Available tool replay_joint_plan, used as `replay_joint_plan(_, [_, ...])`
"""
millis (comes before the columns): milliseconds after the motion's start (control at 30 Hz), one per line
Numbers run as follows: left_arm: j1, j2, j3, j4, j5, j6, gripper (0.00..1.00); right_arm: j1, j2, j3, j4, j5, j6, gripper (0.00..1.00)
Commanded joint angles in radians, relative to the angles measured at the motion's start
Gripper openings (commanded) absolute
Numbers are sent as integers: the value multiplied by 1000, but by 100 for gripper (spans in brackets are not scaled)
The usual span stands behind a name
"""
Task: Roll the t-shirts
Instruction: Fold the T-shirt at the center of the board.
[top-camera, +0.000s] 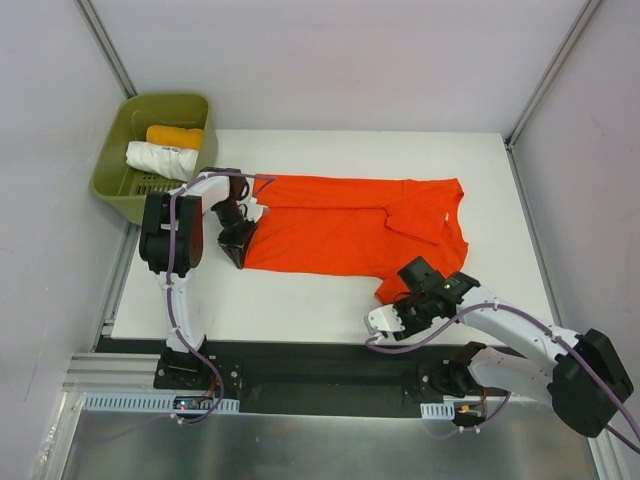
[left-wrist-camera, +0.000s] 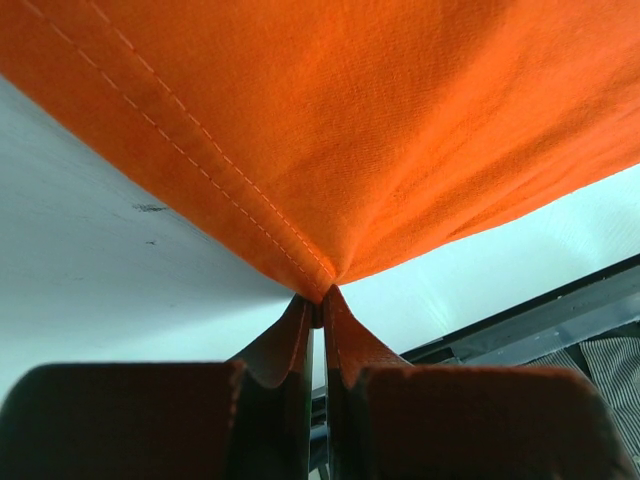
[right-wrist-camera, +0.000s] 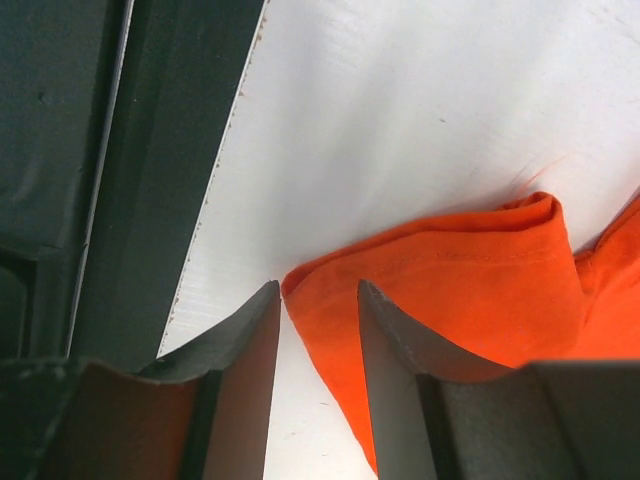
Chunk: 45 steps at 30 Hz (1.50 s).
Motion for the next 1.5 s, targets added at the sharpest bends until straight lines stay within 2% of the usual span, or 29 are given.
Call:
replay_joint_plan(0, [-4,40,-3,30,-24,25,0,1,-26,12,-47,-1,26,40])
replay_joint_plan(300, [-4,46,-6,22,-31,26,0,-3,103,-3,-12,13,26,38])
replay_joint_plan(433, [-4,49,-6,16,-31,25,0,-6,132,-12,25,25,26,33])
replay_joint_plan(600, [-4,51,-8,10,-35,30,0,-22,135,-34,68,62,36,31])
replay_joint_plan(700, [-4,60,4,2,-31,28,0,-32,128,-46,62,65,46,22])
replay_joint_plan(733, [-4,63,17,1,-31,30,0,-32,119,-46,59,60,52,13])
replay_joint_plan(800, [-4,71,30,-13,-27,31,0,-36,100,-35,39,62,87,3])
replay_joint_plan(833, [-4,74,43,-18,-27,30,0,-38,86,-26,31,65,118,1])
replay_joint_plan(1033, [-4,77,86,-62,-5,31,0,-56,-22,112,-76,83,328,1])
replay_joint_plan(1200, [-4,54,90,-91,3,33,0,-90,-47,179,-134,89,497,1])
replay_joint_plan(1467, [-4,25,123,-182,-6,34,0,-220,-102,170,-127,97,537,1])
